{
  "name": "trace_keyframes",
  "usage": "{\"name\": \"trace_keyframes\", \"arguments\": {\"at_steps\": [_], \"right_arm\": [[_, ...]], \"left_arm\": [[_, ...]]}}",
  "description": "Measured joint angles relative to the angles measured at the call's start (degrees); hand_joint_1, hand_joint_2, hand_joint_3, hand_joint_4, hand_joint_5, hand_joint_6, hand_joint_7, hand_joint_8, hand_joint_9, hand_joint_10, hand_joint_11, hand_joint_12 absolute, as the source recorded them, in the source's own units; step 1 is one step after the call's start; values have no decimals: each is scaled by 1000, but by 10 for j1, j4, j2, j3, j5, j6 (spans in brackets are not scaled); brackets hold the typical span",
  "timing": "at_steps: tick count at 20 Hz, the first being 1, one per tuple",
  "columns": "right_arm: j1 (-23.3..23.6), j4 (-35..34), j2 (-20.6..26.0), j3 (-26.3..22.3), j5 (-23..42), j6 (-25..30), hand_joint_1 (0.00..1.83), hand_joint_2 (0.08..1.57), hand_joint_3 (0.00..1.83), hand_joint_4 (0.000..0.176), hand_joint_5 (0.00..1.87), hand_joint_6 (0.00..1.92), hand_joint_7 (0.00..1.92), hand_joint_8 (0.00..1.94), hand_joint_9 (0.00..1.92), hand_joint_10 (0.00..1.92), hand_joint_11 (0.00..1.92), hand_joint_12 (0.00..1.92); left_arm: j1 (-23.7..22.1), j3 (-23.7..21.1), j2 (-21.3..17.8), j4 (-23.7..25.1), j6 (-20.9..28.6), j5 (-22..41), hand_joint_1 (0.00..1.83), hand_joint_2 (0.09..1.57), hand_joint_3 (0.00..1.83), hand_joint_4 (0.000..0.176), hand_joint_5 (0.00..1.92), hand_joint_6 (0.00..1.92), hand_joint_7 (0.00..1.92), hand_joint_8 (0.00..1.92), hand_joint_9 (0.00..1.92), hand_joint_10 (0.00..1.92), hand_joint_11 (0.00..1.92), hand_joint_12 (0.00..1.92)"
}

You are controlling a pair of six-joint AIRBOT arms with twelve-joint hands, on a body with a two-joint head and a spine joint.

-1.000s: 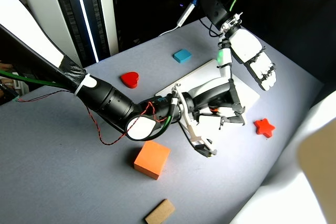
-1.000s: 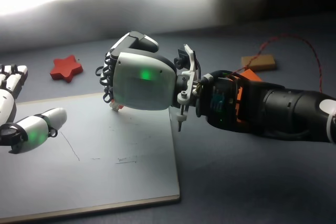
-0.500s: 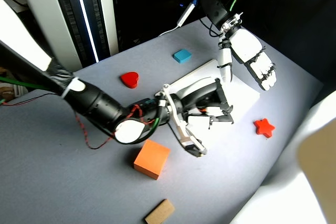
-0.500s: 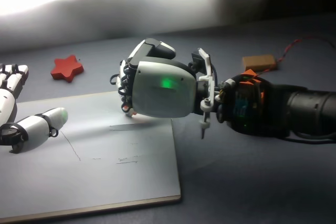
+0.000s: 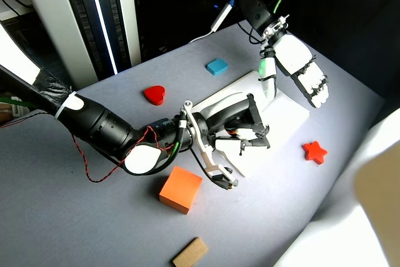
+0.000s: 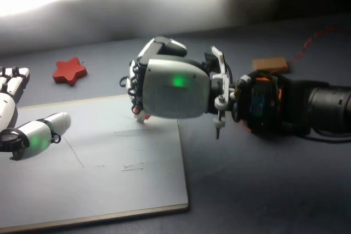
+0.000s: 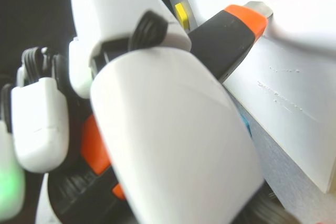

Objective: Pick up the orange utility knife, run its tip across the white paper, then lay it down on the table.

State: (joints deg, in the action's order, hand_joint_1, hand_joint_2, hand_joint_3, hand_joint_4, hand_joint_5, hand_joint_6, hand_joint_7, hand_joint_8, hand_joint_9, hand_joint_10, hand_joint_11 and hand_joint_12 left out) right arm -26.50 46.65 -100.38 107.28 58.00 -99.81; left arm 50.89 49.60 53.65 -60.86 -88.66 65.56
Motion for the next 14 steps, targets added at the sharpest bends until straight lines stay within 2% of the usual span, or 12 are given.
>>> {"name": "trace_keyframes", "arguments": {"at_steps": [2, 6, 9, 12, 14], "right_arm": [[17, 5, -2, 2, -2, 5, 1386, 1320, 56, 176, 1426, 1921, 1605, 1941, 1730, 1921, 1788, 1921], [41, -2, -4, -7, 0, 10, 1414, 1291, 44, 176, 1404, 1921, 1594, 1941, 1718, 1921, 1771, 1921], [42, -33, 37, -77, -22, 13, 1401, 1311, 58, 176, 1425, 1921, 1600, 1941, 1722, 1921, 1778, 1921], [42, -109, 105, -174, -77, 17, 1448, 1292, 53, 176, 1446, 1921, 1635, 1941, 1731, 1921, 1783, 1921], [40, -170, 166, -252, -126, 43, 1413, 1288, 53, 176, 1440, 1921, 1612, 1941, 1716, 1921, 1768, 1921]], "left_arm": [[0, 0, 0, 0, 0, 0, 0, 1194, 0, 0, 0, 0, 0, 0, 5, 1, 0, 299], [-2, 0, 1, 5, 0, -2, 0, 1196, 0, 0, 0, 0, 0, 0, 8, 2, 0, 296], [-18, 0, 1, 27, -3, -30, 0, 1200, 2, 0, 0, 0, 0, 0, 0, 0, 0, 278], [-42, -7, 1, 62, -17, -76, 0, 1200, 1, 0, 0, 0, 0, 0, 6, 2, 0, 357], [-54, -22, 1, 68, -29, -98, 0, 1197, 0, 0, 0, 0, 0, 0, 1, 0, 0, 247]]}}
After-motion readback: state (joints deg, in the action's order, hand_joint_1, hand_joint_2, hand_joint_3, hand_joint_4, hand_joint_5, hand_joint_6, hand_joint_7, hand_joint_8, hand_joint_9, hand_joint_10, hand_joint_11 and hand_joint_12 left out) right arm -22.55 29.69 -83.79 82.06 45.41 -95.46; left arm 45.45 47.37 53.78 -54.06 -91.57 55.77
